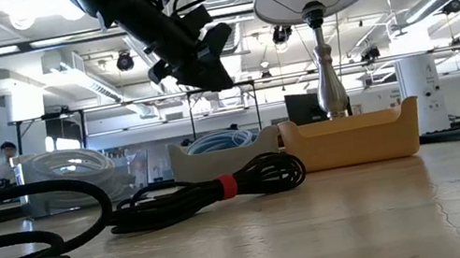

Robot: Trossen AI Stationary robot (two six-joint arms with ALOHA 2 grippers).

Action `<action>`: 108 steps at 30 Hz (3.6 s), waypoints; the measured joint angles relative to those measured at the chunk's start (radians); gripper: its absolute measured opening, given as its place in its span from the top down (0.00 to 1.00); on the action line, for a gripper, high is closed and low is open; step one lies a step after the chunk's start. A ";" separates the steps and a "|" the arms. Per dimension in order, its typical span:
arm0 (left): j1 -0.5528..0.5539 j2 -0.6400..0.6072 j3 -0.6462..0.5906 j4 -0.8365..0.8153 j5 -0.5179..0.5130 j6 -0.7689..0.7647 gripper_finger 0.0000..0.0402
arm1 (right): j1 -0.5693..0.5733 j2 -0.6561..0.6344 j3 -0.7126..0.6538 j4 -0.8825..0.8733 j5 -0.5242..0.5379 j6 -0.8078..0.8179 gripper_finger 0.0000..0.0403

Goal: Pick & Place USB Port
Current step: Put the blue HDMI cable into the gray bin, then put the bottom right black USB cable into the yellow bin

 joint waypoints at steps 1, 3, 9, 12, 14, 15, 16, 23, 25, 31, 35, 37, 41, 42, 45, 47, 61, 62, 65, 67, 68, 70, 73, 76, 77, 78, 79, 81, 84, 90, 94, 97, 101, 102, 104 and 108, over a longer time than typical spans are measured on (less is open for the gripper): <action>0.000 0.000 0.000 0.000 0.000 0.000 0.62 | 0.004 0.000 -0.018 0.009 0.008 0.024 0.61; 0.000 0.000 0.000 0.000 0.000 0.000 0.62 | 0.002 0.000 -0.057 0.064 0.018 0.038 0.62; 0.000 0.000 0.000 0.001 0.000 0.000 0.62 | 0.003 -0.004 -0.136 0.203 0.060 0.048 0.64; 0.000 0.000 0.000 0.003 0.000 -0.001 0.62 | 0.002 -0.004 -0.136 0.181 0.059 0.036 0.68; 0.000 0.000 0.000 0.000 0.000 -0.006 0.62 | 0.002 -0.003 -0.132 0.176 0.064 -0.013 0.72; 0.000 0.001 0.000 0.000 0.000 -0.008 0.62 | 0.002 -0.003 -0.129 0.171 0.062 -0.043 0.74; 0.000 0.001 0.000 0.000 0.000 -0.010 0.62 | 0.002 -0.001 -0.122 0.163 0.063 -0.073 0.77; 0.000 0.001 0.000 0.001 0.000 -0.014 0.62 | 0.000 0.001 -0.031 0.175 0.084 -0.195 0.95; 0.000 0.001 0.000 0.007 0.001 -0.014 0.62 | 0.001 0.002 0.007 0.175 0.078 -0.248 0.96; -0.005 -0.004 0.000 0.007 0.001 0.010 0.62 | 0.000 0.001 0.121 0.163 0.139 -0.392 0.96; -0.013 -0.020 0.001 0.009 0.001 0.035 0.62 | -0.015 0.000 0.176 0.163 0.298 -0.537 0.96; -0.018 -0.030 0.001 0.007 0.002 0.046 0.62 | -0.040 0.000 0.195 0.158 0.383 -0.600 0.96; -0.033 -0.062 0.002 0.008 0.005 0.072 0.62 | -0.113 0.000 0.229 0.144 0.538 -0.736 0.96; -0.036 -0.075 0.002 0.006 0.009 0.079 0.62 | -0.136 0.000 0.237 0.144 0.581 -0.773 0.96; -0.050 -0.116 0.002 0.001 0.009 0.099 0.62 | -0.214 0.000 0.266 0.149 0.712 -0.876 0.96; -0.060 -0.148 0.002 -0.003 0.009 0.120 0.62 | -0.275 0.000 0.288 0.152 0.777 -0.941 0.96; -0.073 -0.299 -0.002 -0.126 -0.011 0.190 0.62 | -0.749 0.067 0.306 0.718 0.560 -1.382 0.96; -0.073 -0.303 -0.002 -0.130 -0.013 0.190 0.62 | -0.775 0.087 0.306 0.754 0.526 -1.381 0.96; -0.073 -0.304 -0.002 -0.139 -0.019 0.190 0.62 | -0.842 0.166 0.306 0.853 0.444 -1.356 0.96; -0.073 -0.304 -0.002 -0.144 -0.019 0.194 0.62 | -0.873 0.226 0.306 0.893 0.436 -1.340 0.95; -0.073 -0.304 -0.002 -0.148 -0.019 0.197 0.62 | -0.888 0.254 0.306 0.910 0.435 -1.331 0.95; -0.073 -0.304 -0.002 -0.159 -0.019 0.197 0.62 | -0.916 0.306 0.306 0.920 0.435 -1.325 0.95; -0.073 -0.304 -0.002 -0.177 -0.019 0.198 0.62 | -0.959 0.367 0.306 0.974 0.445 -1.298 0.95; -0.073 -0.306 -0.002 -0.177 -0.019 0.198 0.62 | -1.000 0.410 0.326 0.992 0.459 -1.262 0.95; -0.073 -0.306 -0.002 -0.177 -0.019 0.198 0.62 | -1.011 0.426 0.337 0.989 0.459 -1.251 0.95; -0.072 -0.306 -0.002 -0.179 -0.019 0.198 0.62 | -1.020 0.441 0.349 0.986 0.460 -1.244 0.95; -0.072 -0.306 -0.002 -0.180 -0.019 0.198 0.62 | -1.029 0.456 0.360 0.985 0.460 -1.240 0.95; -0.072 -0.306 -0.002 -0.182 -0.019 0.198 0.62 | -1.039 0.491 0.385 0.981 0.460 -1.236 0.95; -0.072 -0.306 -0.002 -0.183 -0.019 0.199 0.62 | -1.043 0.539 0.423 0.979 0.460 -1.240 0.95; -0.072 -0.305 -0.002 -0.206 -0.019 0.199 0.62 | -1.043 0.607 0.501 0.962 0.461 -1.284 0.90; -0.072 -0.305 -0.002 -0.227 -0.019 0.198 0.62 | -1.043 0.617 0.548 0.871 0.462 -1.275 0.84; -0.072 -0.304 -0.005 -0.230 -0.019 0.196 0.62 | -1.044 0.617 0.562 0.818 0.462 -1.278 0.79; -0.072 -0.304 -0.020 -0.229 -0.019 0.193 0.62 | -1.042 0.609 0.565 0.762 0.462 -1.297 0.75; -0.072 -0.304 -0.027 -0.228 -0.019 0.191 0.62 | -1.039 0.605 0.562 0.760 0.463 -1.309 0.75; -0.073 -0.304 -0.041 -0.228 -0.019 0.177 0.62 | -1.031 0.592 0.556 0.759 0.463 -1.326 0.74; -0.075 -0.304 -0.072 -0.228 0.001 0.150 0.62 | -1.009 0.551 0.554 0.733 0.462 -1.332 0.72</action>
